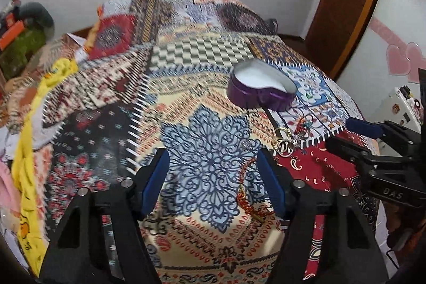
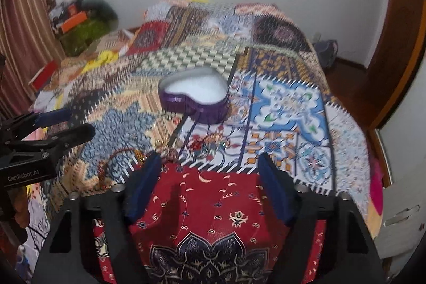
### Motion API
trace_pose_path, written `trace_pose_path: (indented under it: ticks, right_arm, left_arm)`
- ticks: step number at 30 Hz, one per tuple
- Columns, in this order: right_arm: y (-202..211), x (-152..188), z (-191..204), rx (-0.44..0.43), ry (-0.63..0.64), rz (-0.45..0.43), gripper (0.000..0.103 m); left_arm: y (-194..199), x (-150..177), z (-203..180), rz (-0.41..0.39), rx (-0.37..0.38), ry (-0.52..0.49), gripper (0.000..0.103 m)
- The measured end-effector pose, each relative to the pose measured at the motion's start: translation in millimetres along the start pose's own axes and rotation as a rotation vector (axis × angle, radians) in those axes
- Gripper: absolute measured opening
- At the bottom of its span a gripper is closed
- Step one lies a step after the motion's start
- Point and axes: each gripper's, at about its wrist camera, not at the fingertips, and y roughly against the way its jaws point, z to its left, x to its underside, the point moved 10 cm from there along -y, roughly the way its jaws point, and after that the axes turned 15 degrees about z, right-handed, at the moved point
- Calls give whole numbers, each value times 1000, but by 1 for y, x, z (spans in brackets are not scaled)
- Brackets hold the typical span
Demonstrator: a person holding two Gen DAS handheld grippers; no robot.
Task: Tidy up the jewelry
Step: 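Grasp the braided orange bracelet with the left tool while the right tool reaches toward a silver pendant, then carry the bracelet to the purple heart tin with the left tool while the right tool carries the pendant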
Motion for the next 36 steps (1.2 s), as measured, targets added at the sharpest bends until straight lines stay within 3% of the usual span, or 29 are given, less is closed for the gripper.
trace_pose_path:
  ticks: [8, 14, 18, 23, 28, 33, 36]
  right_arm:
    - [-20, -5, -5, -29, 15, 59, 43]
    - [-23, -9, 4, -61, 32, 68, 43]
    - [-20, -13, 15, -67, 66, 57, 43]
    - [-21, -21, 30, -74, 116, 51, 40]
    - [-31, -28, 50, -116, 163, 87, 33]
    - [-41, -33, 74, -153, 216, 126, 32]
    - [-48, -32, 88, -163, 252, 152, 25]
  left_arm:
    - [-20, 5, -13, 76, 69, -43, 47]
    - [-30, 11, -18, 116, 124, -49, 27]
    - [-35, 12, -19, 121, 135, -56, 24]
    - [-32, 11, -15, 118, 150, -44, 3]
    - [-26, 13, -8, 95, 123, -49, 2]
    - [-10, 11, 13, 44, 118, 2, 2]
    - [-4, 10, 26, 22, 111, 31, 2]
